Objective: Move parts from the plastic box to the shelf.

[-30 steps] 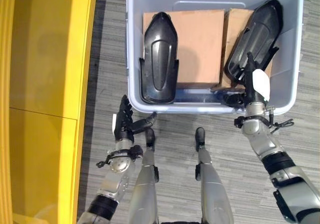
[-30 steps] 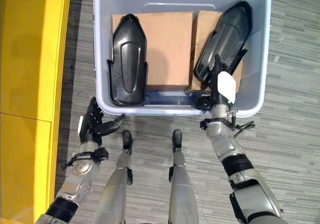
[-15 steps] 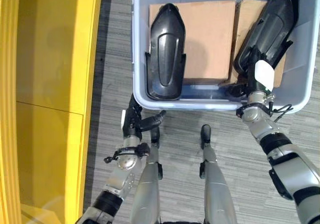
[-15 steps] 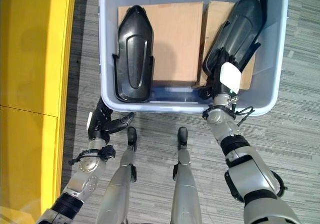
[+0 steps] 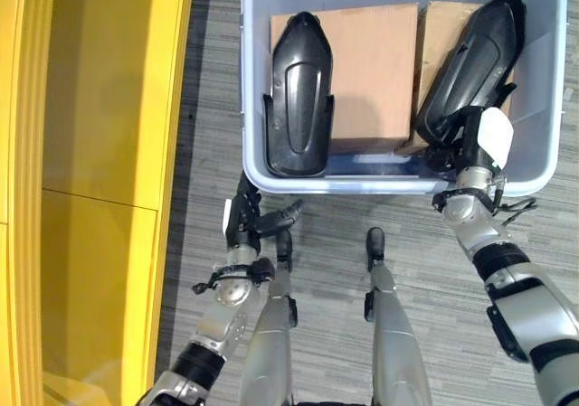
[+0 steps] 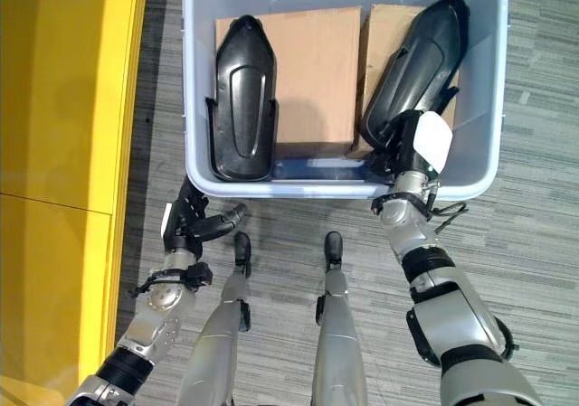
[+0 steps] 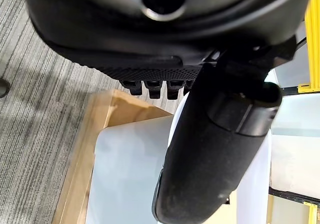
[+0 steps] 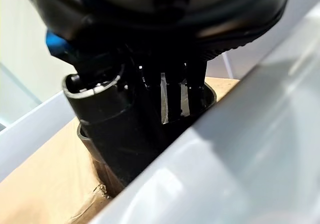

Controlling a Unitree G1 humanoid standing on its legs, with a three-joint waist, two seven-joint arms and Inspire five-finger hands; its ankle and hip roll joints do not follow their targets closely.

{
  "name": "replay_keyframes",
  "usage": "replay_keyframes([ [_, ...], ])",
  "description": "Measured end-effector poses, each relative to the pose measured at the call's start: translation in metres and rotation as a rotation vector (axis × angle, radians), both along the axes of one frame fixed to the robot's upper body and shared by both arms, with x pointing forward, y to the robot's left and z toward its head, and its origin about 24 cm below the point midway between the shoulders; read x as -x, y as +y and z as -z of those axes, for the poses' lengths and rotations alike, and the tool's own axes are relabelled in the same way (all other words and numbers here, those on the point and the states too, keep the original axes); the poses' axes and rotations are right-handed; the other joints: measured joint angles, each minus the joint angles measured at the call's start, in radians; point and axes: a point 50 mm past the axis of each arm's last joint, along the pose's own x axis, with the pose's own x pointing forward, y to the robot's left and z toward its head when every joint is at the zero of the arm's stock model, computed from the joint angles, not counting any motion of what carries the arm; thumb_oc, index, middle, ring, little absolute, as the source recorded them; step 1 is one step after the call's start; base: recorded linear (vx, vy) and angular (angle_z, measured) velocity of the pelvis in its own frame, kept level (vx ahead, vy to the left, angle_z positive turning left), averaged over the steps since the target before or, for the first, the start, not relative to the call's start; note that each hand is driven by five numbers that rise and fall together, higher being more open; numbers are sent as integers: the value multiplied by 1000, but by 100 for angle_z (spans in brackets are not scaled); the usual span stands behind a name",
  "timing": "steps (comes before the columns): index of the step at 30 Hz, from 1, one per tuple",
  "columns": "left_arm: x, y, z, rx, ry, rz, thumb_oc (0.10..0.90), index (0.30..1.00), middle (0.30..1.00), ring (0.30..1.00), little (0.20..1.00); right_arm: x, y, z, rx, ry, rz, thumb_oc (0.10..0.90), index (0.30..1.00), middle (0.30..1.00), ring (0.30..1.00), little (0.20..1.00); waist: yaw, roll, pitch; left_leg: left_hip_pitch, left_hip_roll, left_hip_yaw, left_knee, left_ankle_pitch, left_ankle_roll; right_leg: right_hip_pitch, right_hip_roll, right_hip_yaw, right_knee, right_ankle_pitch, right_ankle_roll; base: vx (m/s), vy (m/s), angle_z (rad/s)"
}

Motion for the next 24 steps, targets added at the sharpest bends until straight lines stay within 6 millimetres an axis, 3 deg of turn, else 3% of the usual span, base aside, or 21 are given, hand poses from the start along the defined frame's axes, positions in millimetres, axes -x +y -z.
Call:
replay_keyframes([
  [6, 2, 2, 4, -1, 20, -10, 900, 1000, 1000, 1000, 1000, 7, -3, 23, -79, 70, 13, 400, 300, 300, 300, 300, 2, 0, 0, 44, -2, 0, -1, -3, 4, 49, -3, -3, -6, -8, 2, 1, 6, 2],
  [13, 1, 3, 4, -6, 24, -20, 900, 1000, 1000, 1000, 1000, 18, 3, 36, -121, 79, -26, 400, 300, 300, 300, 300, 2, 0, 0, 89, -6, 0, -1, -13, 8, 99, -9, -3, -16, -11, 3, 0, 0, 0],
  [18, 4, 9, 7, -13, 42, -42, 900, 1000, 1000, 1000, 1000, 35, 5, 40, -162, 42, -43, 400, 300, 300, 300, 300, -2, 0, 0, 128, -7, 1, -1, -26, 6, 145, -12, -4, -29, -13, 4, 15, 2, 1],
  [24, 11, 23, 10, -7, 48, -92, 900, 1000, 1000, 1000, 1000, 54, -1, 38, -64, 8, -34, 400, 300, 300, 300, 300, -28, -8, -7, 205, -5, 2, -2, -51, 3, 240, -13, -9, -68, -17, 5, 31, 4, 1],
])
